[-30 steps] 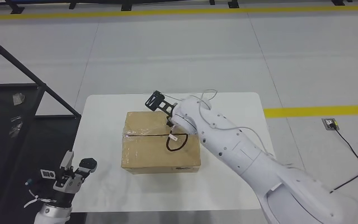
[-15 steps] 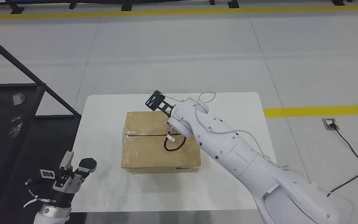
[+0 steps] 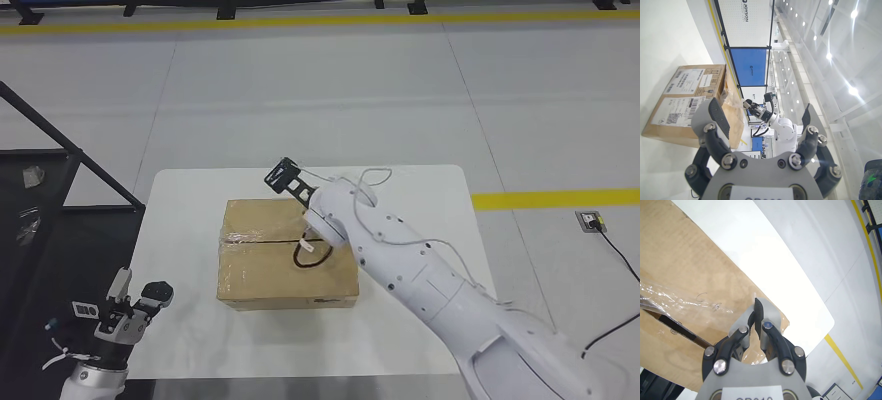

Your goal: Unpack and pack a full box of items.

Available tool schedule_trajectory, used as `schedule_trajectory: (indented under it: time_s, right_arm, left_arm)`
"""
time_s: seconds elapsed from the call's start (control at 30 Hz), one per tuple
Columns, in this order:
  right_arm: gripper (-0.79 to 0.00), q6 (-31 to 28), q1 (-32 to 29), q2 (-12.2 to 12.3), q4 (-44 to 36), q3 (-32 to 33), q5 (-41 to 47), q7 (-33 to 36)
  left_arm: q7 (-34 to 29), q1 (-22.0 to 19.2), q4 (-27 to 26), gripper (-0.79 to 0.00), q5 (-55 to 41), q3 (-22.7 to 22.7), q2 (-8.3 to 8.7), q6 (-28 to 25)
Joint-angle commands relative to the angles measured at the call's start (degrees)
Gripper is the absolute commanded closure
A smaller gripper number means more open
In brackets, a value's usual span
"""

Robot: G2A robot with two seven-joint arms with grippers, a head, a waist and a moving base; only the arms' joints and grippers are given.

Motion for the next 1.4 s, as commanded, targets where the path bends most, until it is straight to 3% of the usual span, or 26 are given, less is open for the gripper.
schedule_trajectory:
  time_s: [0.0,0.2,0.37,0.63,0.8,0.97,1.37]
  right_arm:
    - [0.0,1.2,-0.9,0.3,-1.4,0.9,-1.1,-1.4]
    - [0.0,3.8,-6.6,2.2,-10.1,4.8,-5.0,-5.9]
    - [0.0,4.0,-15.8,5.0,-23.0,10.6,-9.1,-9.6]
    - [0.0,-0.2,-32.9,9.0,-41.9,19.9,-14.6,-13.6]
    - [0.0,0.9,-38.3,9.5,-44.3,21.6,-16.9,-18.4]
    - [0.0,3.4,-41.6,9.6,-43.7,21.9,-20.0,-24.6]
    - [0.0,2.3,-43.5,9.2,-39.3,23.5,-19.2,-32.4]
  left_arm:
    - [0.1,-0.1,0.1,-0.785,0.1,0.0,0.02,0.1]
    - [0.2,-1.0,0.3,-0.785,0.5,0.4,0.11,0.7]
    - [-0.6,-2.8,0.2,-0.785,0.1,0.1,0.32,1.8]
    - [-10.4,-8.1,1.6,-0.785,-3.3,-0.5,1.33,6.1]
    - [-16.9,-13.4,3.8,-0.785,-1.6,1.1,2.21,9.9]
    - [-17.2,-18.8,6.9,-0.785,2.1,5.2,2.61,12.1]
    - [-9.0,-26.6,12.8,-0.785,6.2,13.3,2.45,14.4]
